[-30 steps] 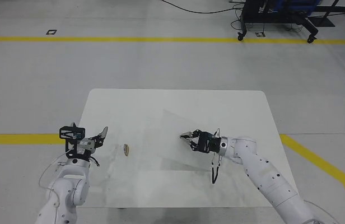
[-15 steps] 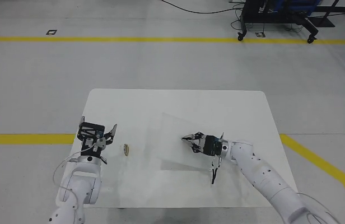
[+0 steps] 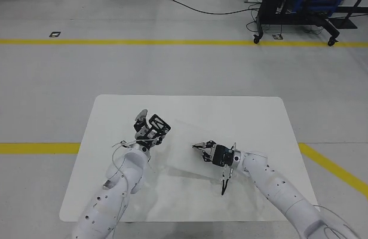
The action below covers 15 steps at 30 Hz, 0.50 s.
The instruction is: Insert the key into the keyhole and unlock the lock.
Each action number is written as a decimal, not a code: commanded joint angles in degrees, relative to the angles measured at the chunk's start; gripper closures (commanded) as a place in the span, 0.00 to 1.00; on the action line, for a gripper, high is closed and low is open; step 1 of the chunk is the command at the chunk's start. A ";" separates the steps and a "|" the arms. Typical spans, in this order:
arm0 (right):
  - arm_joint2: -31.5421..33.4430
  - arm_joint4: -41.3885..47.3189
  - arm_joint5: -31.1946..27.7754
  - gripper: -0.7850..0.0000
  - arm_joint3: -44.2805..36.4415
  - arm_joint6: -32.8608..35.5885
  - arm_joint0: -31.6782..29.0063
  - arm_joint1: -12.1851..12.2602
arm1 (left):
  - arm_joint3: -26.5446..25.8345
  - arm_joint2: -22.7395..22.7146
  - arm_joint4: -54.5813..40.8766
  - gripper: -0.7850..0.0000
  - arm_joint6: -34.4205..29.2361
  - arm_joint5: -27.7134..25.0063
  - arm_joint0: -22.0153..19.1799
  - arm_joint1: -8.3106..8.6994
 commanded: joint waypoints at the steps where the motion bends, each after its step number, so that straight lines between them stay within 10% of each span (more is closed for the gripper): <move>1: 0.05 0.11 0.04 1.00 -0.11 0.16 -0.16 0.05 | 1.66 1.72 0.06 0.00 0.34 -0.57 -1.56 -0.44; 15: -0.59 1.63 -1.17 1.00 0.33 2.00 0.66 -0.31 | 7.01 5.53 3.73 0.00 1.15 0.02 -3.22 -1.81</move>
